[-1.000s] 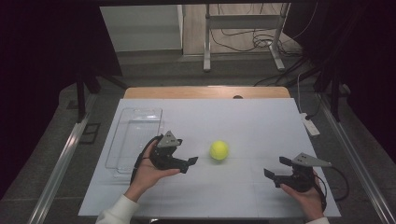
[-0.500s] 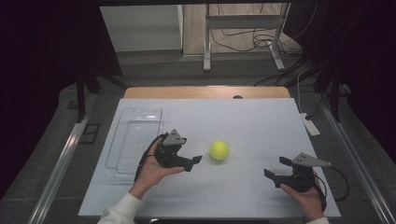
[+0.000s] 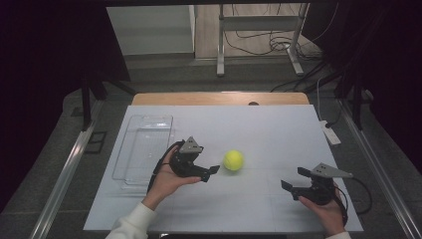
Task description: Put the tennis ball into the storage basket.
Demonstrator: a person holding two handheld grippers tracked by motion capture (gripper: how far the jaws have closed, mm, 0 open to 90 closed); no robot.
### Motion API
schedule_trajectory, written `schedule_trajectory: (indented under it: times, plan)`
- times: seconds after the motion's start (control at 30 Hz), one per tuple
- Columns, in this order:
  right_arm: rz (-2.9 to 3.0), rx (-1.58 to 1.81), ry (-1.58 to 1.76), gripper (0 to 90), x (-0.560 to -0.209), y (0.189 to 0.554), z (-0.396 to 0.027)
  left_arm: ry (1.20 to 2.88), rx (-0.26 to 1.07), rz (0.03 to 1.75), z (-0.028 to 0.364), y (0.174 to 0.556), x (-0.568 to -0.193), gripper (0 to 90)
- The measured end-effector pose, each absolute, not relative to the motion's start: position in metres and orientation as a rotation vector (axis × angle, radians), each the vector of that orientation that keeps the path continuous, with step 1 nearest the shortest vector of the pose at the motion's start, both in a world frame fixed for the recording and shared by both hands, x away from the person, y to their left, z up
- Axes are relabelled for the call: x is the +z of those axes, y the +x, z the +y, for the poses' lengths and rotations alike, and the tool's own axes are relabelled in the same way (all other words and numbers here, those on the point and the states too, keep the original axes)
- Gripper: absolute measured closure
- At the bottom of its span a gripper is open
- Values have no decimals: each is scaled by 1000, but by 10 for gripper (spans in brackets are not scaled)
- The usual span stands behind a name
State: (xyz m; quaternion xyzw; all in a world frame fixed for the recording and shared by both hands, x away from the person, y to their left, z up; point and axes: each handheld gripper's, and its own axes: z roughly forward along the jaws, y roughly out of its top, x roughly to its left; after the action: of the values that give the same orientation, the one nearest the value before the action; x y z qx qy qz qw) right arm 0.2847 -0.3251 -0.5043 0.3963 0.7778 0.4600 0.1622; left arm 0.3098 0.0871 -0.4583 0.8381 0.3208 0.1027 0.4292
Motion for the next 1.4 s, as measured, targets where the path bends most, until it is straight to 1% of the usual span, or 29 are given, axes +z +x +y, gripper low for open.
schedule_trajectory:
  times: [1.4]
  plan:
    - [2227,1309,1127,129,-505,285,-324,2149,212,784,63,333,-465,114]
